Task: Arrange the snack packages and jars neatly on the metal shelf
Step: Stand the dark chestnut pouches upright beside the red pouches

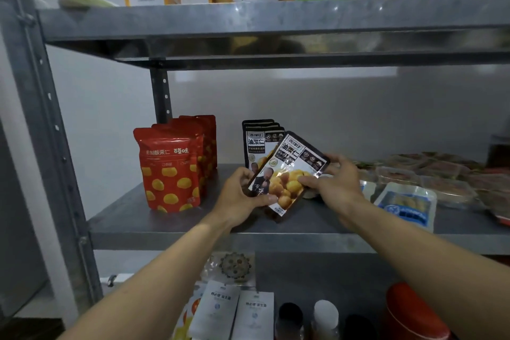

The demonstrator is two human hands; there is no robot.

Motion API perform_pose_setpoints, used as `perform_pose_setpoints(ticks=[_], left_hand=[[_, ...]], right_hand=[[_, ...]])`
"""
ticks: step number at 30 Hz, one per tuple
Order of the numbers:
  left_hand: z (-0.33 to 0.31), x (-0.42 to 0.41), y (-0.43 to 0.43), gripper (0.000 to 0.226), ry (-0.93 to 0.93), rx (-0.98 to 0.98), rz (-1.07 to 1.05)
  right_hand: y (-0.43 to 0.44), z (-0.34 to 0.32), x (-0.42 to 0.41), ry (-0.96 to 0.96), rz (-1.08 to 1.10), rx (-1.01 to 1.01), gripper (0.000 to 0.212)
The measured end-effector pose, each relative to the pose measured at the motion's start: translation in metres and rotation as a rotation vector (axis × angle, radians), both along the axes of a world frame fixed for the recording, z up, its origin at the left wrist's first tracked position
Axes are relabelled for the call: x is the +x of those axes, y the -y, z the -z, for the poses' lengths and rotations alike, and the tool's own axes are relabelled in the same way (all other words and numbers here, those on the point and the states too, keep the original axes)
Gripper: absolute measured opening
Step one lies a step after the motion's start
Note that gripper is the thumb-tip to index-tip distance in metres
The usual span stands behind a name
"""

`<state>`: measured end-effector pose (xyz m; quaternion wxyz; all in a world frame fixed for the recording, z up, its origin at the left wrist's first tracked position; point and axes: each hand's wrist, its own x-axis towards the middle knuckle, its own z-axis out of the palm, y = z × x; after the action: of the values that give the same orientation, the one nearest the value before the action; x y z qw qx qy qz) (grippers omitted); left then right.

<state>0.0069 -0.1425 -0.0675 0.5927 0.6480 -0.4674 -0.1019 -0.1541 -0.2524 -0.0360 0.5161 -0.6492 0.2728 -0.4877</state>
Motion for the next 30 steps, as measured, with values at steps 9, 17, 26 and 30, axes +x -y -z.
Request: perform_pose_setpoints(ticks=[9,17,26,30], left_hand=[[-0.004,0.014,0.004,0.05,0.082,0.064,0.001],[0.003,0.026,0.015,0.054,0.107,0.043,-0.006],[0.007,0.033,0.02,0.057,0.084,0.021,0.017],[0.007,0.032,0.021,0.057,0.075,0.018,0.027]], right_hand=[[0.006,-0.002,0.037,0.018,-0.106,-0.178,0.038],[0.022,0.032,0.047,-0.15,-0.251,-0.28,0.03],[0.026,0.034,0.053,-0.18,-0.296,-0.326,0.03],[0.025,0.033,0.051,-0.174,-0.282,-0.332,0.03]])
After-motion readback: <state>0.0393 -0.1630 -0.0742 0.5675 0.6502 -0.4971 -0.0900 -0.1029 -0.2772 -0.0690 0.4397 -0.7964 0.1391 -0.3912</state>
